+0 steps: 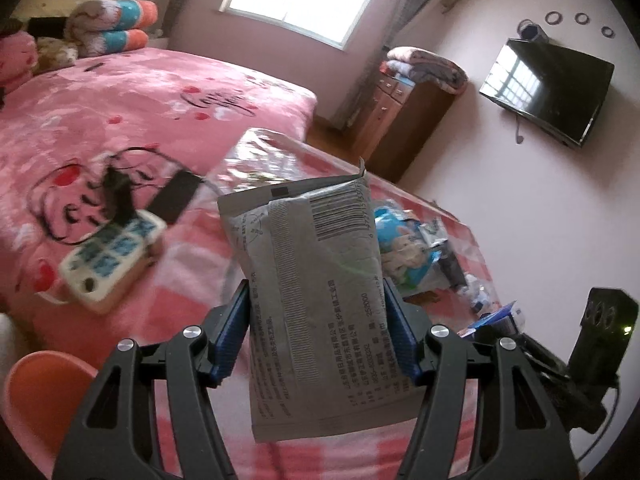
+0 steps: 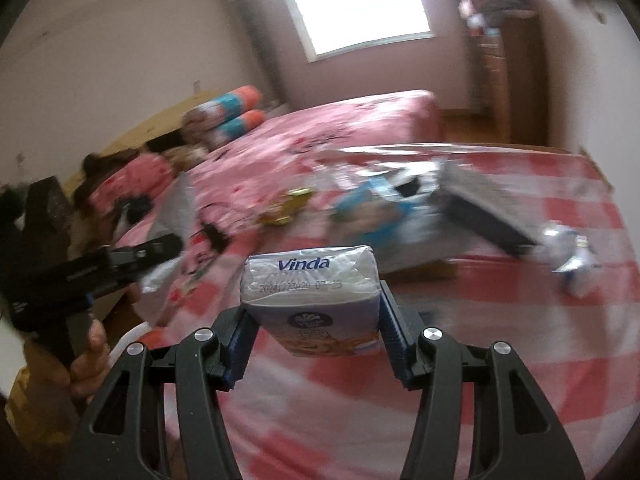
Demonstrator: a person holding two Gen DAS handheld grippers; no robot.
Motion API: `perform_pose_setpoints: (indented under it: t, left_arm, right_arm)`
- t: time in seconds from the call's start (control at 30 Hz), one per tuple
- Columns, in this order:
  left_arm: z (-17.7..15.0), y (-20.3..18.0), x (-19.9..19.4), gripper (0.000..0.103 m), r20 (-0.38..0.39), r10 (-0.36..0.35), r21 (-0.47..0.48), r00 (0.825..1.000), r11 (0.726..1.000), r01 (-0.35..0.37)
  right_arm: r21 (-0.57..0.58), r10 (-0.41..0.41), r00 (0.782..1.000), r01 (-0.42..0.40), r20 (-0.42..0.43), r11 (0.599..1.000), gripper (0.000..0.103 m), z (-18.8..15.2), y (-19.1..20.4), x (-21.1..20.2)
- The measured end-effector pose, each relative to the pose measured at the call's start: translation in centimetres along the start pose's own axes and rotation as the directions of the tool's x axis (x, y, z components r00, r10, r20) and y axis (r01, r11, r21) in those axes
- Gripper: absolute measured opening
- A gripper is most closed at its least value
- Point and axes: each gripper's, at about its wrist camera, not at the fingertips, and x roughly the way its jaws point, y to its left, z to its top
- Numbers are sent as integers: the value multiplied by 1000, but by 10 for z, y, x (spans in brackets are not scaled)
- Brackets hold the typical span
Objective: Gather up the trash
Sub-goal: 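Carry the paper bag and tissue pack to the pink bucket and release both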
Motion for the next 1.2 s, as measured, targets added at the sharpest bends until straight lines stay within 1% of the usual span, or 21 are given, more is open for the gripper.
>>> perform_pose_setpoints:
  t: [0.13, 0.27, 0.37, 0.47, 0.53, 0.63, 0.67, 0.77, 0.83, 0.87, 0.9, 0.93, 0.97, 1.0, 1.03, 1.1, 1.2]
  left_arm:
    - [-12, 32, -26, 64, 7, 69, -16, 998, 998, -69]
    - [-29, 71, -52, 64, 8, 146, -61, 989, 988, -145]
    - [-46, 102, -66, 64, -8, 197, -101, 980, 975, -197]
    - [-66, 137, -73, 64, -46, 254, -160, 966, 953, -258]
    - [-77, 154, -75, 64, -70, 279, -192, 958, 939, -287]
    - [-93, 177, -79, 64, -93, 306, -225, 947, 920, -320]
    - [-96, 181, -79, 64, -99, 313, -231, 945, 916, -328]
    - [-107, 195, -79, 64, -113, 336, -245, 935, 903, -354]
    - [-113, 205, -78, 65, -123, 348, -260, 929, 892, -369]
    - [-115, 208, -78, 65, -127, 352, -267, 927, 888, -374]
    - [-118, 213, -78, 65, -133, 360, -273, 923, 882, -383]
    - [-121, 216, -78, 67, -133, 369, -274, 920, 878, -392]
    - [-123, 218, -78, 68, -131, 384, -270, 914, 873, -406]
    - [-125, 220, -78, 72, -128, 407, -260, 905, 866, -426]
    - [-127, 222, -79, 77, -124, 426, -252, 896, 860, -443]
    - [-128, 224, -79, 81, -122, 445, -248, 887, 852, -462]
    - [-130, 229, -81, 84, -120, 463, -256, 878, 840, -478]
  right_arm:
    - [-74, 92, 995, -95, -47, 993, 57, -3, 46, 14]
    - [-139, 185, 976, -199, -112, 970, 57, -11, 94, 32]
    - [-195, 237, 956, -268, -171, 943, 57, -19, 129, 46]
    - [-247, 271, 936, -323, -225, 913, 57, -30, 159, 59]
    - [-280, 295, 918, -366, -265, 888, 57, -38, 179, 69]
    - [-326, 303, 901, -401, -312, 856, 57, -51, 202, 80]
    - [-334, 303, 897, -407, -322, 850, 57, -53, 207, 83]
    - [-352, 312, 877, -441, -366, 825, 57, -63, 227, 100]
    - [-366, 307, 867, -454, -393, 812, 58, -69, 237, 111]
    - [-372, 304, 857, -465, -415, 803, 58, -75, 243, 119]
    - [-372, 302, 851, -472, -430, 799, 60, -78, 247, 124]
    - [-372, 300, 844, -478, -445, 796, 65, -81, 250, 128]
    - [-381, 288, 845, -473, -450, 795, 75, -86, 253, 132]
    - [-385, 283, 847, -470, -450, 794, 80, -87, 253, 136]
    - [-385, 284, 846, -471, -450, 793, 82, -89, 254, 137]
    - [-380, 291, 851, -468, -438, 798, 89, -90, 251, 136]
    - [-353, 298, 859, -455, -416, 818, 89, -86, 242, 130]
